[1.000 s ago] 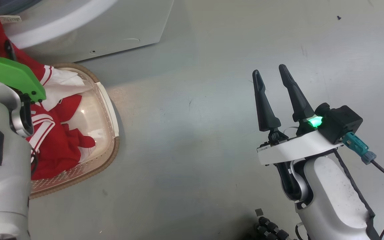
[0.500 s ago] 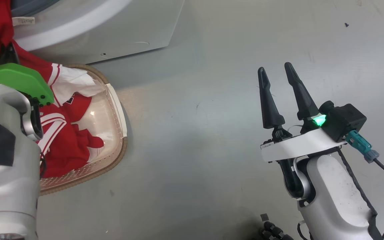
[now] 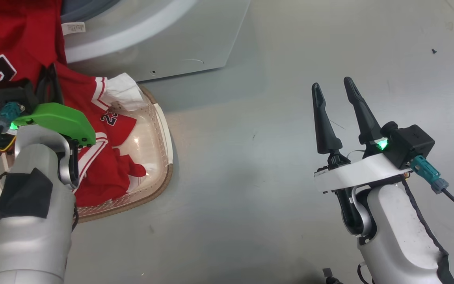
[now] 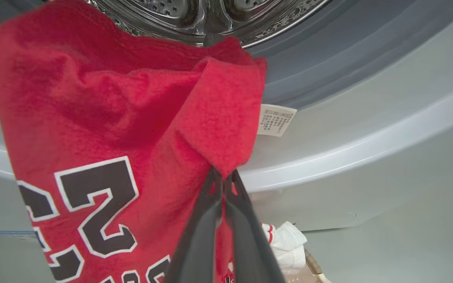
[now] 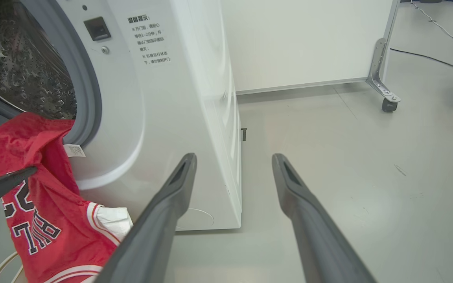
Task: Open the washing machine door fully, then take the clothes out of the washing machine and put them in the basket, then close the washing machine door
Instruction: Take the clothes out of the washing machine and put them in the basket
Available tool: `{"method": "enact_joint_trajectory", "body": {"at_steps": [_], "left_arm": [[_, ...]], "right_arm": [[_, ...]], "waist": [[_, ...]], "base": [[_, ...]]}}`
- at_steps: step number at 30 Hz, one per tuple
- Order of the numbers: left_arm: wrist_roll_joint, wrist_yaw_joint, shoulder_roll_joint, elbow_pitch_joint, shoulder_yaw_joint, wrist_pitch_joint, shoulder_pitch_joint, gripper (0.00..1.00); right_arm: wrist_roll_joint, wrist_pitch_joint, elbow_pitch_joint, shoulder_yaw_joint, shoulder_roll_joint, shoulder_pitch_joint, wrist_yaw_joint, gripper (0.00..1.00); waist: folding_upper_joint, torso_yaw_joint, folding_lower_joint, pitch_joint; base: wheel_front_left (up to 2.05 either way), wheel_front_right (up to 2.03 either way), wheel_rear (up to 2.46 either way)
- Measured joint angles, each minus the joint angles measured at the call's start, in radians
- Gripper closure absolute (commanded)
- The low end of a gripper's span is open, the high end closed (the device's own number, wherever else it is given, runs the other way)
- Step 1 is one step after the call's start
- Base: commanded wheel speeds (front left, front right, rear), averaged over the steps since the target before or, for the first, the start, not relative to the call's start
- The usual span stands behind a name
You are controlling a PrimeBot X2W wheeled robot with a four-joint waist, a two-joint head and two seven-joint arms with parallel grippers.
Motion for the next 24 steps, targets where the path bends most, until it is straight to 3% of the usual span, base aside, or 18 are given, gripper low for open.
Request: {"method": "enact_joint_trajectory", "body": {"at_steps": [11, 19, 24], "left_arm": [[0.044, -0.002, -0.009, -0.167, -0.029, -0.016, 0.049, 1.0], [0.076, 0.0, -0.016, -0.416, -0.024, -0.016, 0.084, 1.0], [0.085, 0.001, -0.02, -0.501, -0.025, -0.016, 0.134, 1.0]], "right_arm": [[-0.049, 0.0, 0.03, -0.03, 0.0, 0.037, 0.01, 0.0], [-0.063, 0.0, 0.044, -0.046, 0.0, 0.065, 0.019, 0.0], [-0.072, 0.0, 0.049, -0.049, 0.0, 0.08, 0.024, 0.0]], "waist": [[0.0, 0.062, 0.0, -0.062], [0.0, 0.104, 0.0, -0.114], [0.0, 0.122, 0.0, -0.139]], "base": [[0.0, 0.0, 0.0], [0.0, 0.0, 0.0], [0.0, 0.0, 0.0]]}}
